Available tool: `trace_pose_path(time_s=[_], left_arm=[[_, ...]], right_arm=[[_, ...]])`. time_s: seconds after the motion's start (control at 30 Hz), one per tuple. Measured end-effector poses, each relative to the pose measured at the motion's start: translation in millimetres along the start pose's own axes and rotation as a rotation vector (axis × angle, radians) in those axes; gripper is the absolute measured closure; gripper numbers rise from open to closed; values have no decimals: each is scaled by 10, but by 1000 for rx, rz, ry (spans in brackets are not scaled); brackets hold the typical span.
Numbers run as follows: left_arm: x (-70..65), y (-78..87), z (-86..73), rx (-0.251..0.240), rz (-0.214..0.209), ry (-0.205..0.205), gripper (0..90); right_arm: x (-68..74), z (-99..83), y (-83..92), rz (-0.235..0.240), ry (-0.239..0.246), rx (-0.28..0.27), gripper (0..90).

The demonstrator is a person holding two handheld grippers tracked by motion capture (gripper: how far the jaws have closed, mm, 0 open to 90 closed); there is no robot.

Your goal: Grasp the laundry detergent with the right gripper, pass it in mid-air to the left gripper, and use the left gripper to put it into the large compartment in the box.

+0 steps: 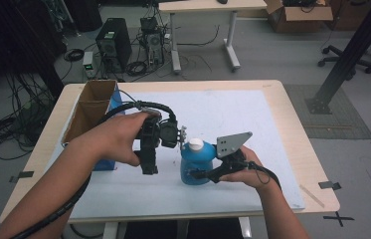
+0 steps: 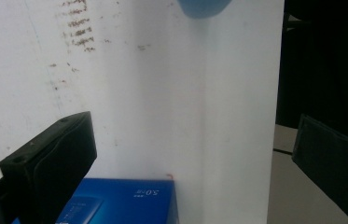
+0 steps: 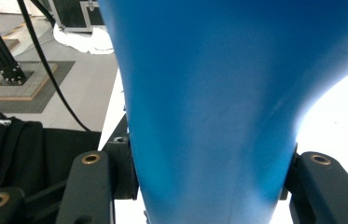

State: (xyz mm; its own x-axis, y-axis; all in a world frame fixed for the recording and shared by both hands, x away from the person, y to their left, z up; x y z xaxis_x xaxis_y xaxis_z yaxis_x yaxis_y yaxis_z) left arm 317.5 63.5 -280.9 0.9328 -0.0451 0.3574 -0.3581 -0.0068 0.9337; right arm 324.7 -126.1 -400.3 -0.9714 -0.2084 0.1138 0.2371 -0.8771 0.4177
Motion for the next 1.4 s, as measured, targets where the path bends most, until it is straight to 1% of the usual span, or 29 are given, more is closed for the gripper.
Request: trace_pose_path(time_s=[0.17, 0.2, 0.23, 0.3, 0.47, 0.53, 0.57, 0.67, 0.83, 0.97, 1.03, 1.07, 1.2, 1.4], left_arm=[[12, 6, 33, -1, -2, -4, 2], [12, 6, 38, -7, -4, -2, 2], [17, 10, 47, -21, -11, -1, 2], [19, 14, 60, -33, -20, 0, 2], [25, 14, 85, -30, -19, -3, 2], [31, 20, 89, -37, -26, 1, 2], [34, 22, 91, -48, -29, 5, 2], [33, 16, 97, -49, -26, 6, 2], [10, -3, 93, -51, -30, 4, 2], [-11, -13, 72, -54, -30, 7, 2], [-17, -16, 60, -52, -28, 8, 2], [-18, -19, 55, -54, -25, 9, 2], [-19, -24, 39, -52, -20, 8, 2], [-27, -32, 41, -45, -17, 11, 2]], right_arm=[[-26, 45, -89, 3, 5, -3, 451], [-33, 53, -109, -2, 14, 2, 451], [-36, 58, -122, -5, 16, 4, 451], [-51, 68, -157, -7, 20, 9, 451], [-82, 90, -259, -5, 20, 23, 451], [-96, 96, -297, -11, 19, 30, 450], [-99, 96, -307, -15, 20, 33, 450], [-115, 106, -377, -19, 23, 45, 450], [-131, 134, -480, -7, 26, 35, 450], [-139, 149, -557, 2, 15, 22, 450], [-151, 148, -592, 1, 17, 20, 450], [-147, 150, -614, 4, 10, 18, 450], [-158, 176, -680, 3, 7, -3, 449], [-160, 239, -752, 8, 11, -2, 449]])
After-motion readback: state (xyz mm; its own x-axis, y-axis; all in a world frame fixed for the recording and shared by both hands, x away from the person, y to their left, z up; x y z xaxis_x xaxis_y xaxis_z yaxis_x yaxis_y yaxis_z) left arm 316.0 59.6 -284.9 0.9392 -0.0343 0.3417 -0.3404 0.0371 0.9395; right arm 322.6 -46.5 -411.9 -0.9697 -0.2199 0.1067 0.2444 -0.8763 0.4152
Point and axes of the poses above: each handheld gripper's, and its own axes: y roughly backward along the jaws, z roughly out of its top, x roughly to its left, the point moved 2 cm from there along -y, roughly forward along the jaws, and after that the axes turned 15 degrees about z, right-handed, at the moved point
